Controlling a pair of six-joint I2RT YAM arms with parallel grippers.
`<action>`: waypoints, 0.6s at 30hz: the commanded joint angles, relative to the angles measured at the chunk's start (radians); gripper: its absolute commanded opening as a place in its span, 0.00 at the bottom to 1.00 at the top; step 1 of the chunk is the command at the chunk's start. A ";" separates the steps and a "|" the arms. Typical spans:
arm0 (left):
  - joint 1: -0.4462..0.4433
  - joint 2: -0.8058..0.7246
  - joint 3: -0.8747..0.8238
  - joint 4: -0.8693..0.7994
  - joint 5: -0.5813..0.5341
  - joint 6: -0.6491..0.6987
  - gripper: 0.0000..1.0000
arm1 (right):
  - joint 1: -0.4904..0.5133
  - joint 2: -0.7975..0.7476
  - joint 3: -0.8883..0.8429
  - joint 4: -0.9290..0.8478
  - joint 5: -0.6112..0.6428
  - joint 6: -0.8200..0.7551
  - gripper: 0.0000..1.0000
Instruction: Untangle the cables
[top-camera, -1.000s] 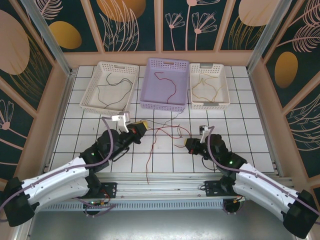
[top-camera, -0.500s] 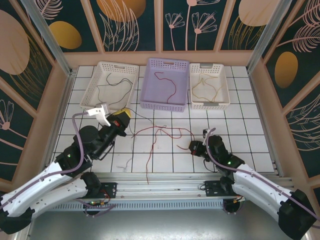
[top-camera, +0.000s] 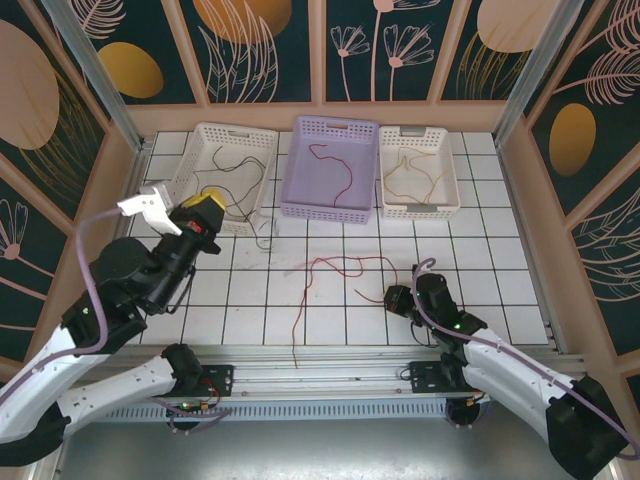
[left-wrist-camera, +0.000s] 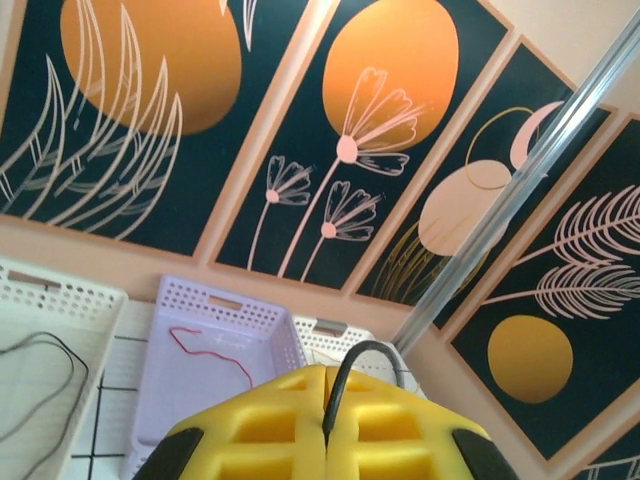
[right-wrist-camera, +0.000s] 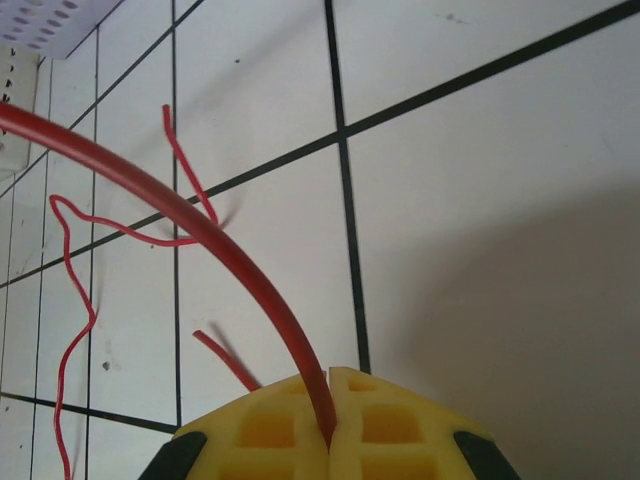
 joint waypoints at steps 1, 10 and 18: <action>-0.003 0.053 0.098 -0.056 -0.061 0.110 0.00 | -0.018 0.002 -0.013 0.026 -0.001 0.016 0.00; -0.004 0.195 0.345 -0.072 -0.195 0.287 0.00 | -0.030 -0.002 -0.025 0.038 -0.006 0.017 0.00; 0.021 0.314 0.438 -0.041 -0.213 0.398 0.00 | -0.030 -0.016 -0.029 0.058 -0.024 0.011 0.00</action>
